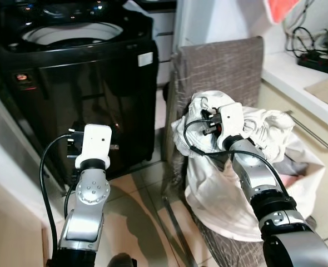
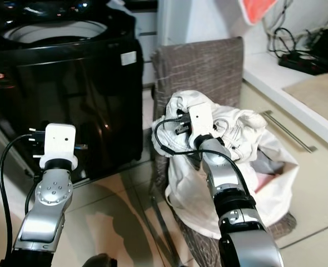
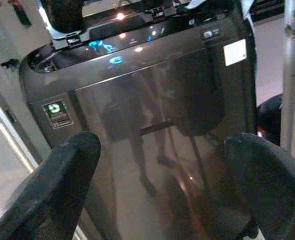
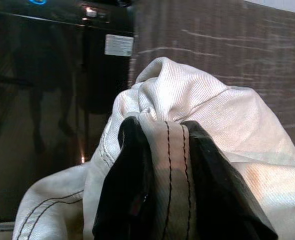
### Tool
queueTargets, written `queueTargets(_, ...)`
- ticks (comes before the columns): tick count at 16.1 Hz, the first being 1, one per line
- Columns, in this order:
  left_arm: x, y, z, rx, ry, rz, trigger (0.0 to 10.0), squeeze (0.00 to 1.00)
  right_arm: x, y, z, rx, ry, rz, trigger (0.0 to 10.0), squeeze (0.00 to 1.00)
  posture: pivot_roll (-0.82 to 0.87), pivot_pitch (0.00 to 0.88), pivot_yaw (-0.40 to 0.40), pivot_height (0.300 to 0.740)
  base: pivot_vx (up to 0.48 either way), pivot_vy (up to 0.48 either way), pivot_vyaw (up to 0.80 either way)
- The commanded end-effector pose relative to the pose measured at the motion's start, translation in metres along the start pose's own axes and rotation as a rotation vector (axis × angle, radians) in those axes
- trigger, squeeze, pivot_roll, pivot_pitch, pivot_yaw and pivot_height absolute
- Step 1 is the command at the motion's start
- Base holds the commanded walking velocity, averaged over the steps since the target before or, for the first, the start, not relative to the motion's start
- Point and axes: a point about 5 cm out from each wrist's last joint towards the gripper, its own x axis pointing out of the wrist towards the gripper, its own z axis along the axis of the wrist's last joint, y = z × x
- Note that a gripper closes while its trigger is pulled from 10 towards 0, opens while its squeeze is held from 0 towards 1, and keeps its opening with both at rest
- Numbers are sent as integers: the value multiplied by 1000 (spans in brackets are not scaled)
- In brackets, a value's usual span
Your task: Clothes washing
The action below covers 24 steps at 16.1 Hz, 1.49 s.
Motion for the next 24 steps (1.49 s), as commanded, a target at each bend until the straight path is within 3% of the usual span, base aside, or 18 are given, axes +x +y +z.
queueTargets(1,2,-4,3,-9,-10,-13,10000,0,5,1,10,-19,-38,18,0,0,56,0,-37,740,0,0,413)
queueTargets(7,2,-5,0,-15,5,-10,10000,0,5,-3,6,18,-24,-4,0,0,56,0,-33,740,0,217,0)
queueTargets(14,2,-9,2,-2,-5,-28,10000,0,4,-9,3,29,-6,-12,0,0,51,0,-33,740,0,0,0)
queueTargets(15,3,-9,2,2,-6,-29,10000,0,3,-10,-2,15,22,-27,10000,0,48,1,-32,740,0,0,0)
queueTargets(18,5,-4,1,-6,-2,-21,10000,0,2,-11,1,14,18,-66,10000,0,44,6,-33,740,0,0,138)
queueTargets(20,6,-5,2,-8,-7,-19,10000,0,8,-2,42,-72,-178,-15,10000,0,40,3,-31,740,0,0,331)
queueTargets(21,7,-6,3,-9,-10,-20,10000,0,12,2,76,-93,-330,-12,10000,0,37,0,-28,740,0,0,669)
queueTargets(24,10,-7,5,-12,-18,-23,10000,0,17,13,125,-183,-528,31,10000,0,34,0,-27,740,0,0,558)
